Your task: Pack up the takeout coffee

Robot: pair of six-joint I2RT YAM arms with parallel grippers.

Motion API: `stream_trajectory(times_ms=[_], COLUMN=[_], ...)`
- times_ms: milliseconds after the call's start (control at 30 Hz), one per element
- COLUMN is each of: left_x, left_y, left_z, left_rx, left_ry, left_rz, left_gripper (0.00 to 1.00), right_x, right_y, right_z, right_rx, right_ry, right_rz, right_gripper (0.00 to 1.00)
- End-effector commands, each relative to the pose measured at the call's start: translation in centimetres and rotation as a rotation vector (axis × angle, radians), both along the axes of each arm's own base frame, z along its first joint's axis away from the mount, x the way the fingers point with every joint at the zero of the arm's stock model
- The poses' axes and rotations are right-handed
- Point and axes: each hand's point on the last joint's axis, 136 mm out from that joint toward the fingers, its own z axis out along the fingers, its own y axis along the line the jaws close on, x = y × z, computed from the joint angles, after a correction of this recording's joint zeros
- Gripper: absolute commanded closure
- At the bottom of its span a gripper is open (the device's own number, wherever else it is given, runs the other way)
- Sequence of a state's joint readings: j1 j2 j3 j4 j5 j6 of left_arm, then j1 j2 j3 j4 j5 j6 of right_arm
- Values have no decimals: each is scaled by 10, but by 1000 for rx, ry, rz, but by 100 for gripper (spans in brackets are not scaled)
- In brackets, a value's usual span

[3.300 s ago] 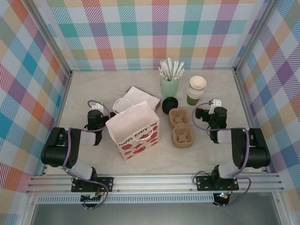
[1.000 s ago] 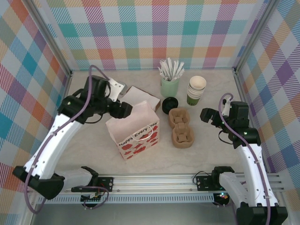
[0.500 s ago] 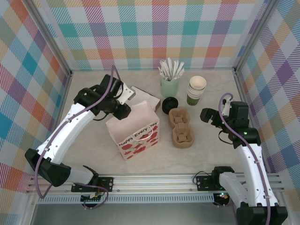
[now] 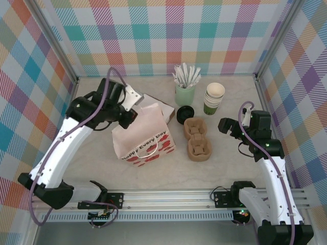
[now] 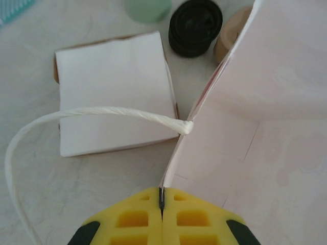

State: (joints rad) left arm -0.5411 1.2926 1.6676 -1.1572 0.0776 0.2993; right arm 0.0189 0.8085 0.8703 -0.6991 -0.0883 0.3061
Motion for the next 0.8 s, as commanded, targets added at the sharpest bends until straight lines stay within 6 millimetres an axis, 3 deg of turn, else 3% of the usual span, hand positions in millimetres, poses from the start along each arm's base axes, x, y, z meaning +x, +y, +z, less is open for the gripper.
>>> stream_trajectory(times_ms=[0,200,367,567,767], left_x=[-10,13,49,107,173], left_y=[5,35,64,92,132], left_z=[52,112,138,142,130], left_rx=[-102,-109,-52,-62,-115], left_ry=[-117,-291,-378,-386,-357], left_rz=[35,244,427,570,690], left_gripper=[100,100,100,100,100], right_x=[-1,-3,-5,-8,-12], right_y=[1,1,0,-1,-2], right_z=[12,14,15,17,15], right_rx=[3,4,1,-10,-20], right_ry=[-21,-21,-23,-28,-17], right_rz=[8,6,6,8,10], right_gripper=[0,0,0,0,0])
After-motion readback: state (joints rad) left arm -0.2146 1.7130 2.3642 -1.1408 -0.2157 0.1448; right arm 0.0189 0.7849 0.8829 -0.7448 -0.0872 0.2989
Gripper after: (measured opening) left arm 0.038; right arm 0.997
